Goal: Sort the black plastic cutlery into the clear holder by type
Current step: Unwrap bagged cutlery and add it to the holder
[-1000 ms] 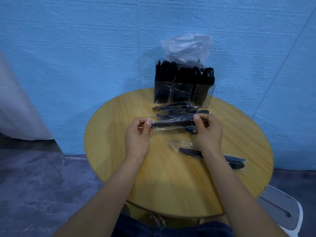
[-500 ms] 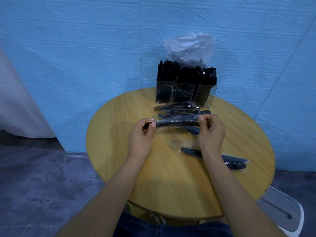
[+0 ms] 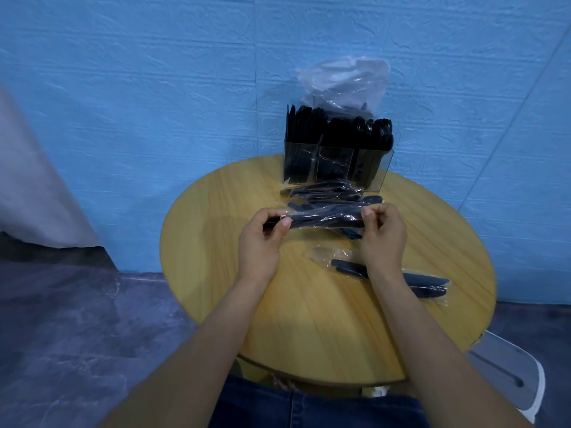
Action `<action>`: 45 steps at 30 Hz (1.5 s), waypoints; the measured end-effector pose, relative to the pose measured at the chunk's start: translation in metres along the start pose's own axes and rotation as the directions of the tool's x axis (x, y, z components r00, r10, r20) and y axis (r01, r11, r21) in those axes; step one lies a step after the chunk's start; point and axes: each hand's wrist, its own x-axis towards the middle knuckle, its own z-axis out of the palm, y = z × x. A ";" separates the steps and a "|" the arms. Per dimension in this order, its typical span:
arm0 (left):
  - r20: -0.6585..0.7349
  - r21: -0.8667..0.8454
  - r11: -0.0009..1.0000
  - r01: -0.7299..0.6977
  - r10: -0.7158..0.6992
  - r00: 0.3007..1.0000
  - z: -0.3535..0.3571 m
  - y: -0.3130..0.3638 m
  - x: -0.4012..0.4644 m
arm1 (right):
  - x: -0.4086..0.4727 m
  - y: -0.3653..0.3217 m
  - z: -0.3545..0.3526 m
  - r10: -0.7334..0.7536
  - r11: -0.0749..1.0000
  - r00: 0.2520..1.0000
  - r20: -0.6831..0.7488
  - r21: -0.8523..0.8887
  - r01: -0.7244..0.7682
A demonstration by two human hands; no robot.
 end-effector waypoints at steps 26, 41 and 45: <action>-0.183 -0.163 0.983 0.085 -0.115 0.976 -0.035 0.022 0.023 | 0.024 -0.028 -0.017 0.153 0.983 0.978 -0.140 -0.083 -0.166; -0.187 -0.220 0.973 0.069 -0.111 0.976 -0.003 0.065 0.043 | 0.001 -0.056 0.006 0.009 0.970 0.957 0.291 -0.234 0.062; -0.122 -0.252 0.959 0.129 -0.164 0.979 0.015 0.061 0.037 | 0.018 -0.087 0.003 0.188 0.886 0.913 0.361 0.339 -0.316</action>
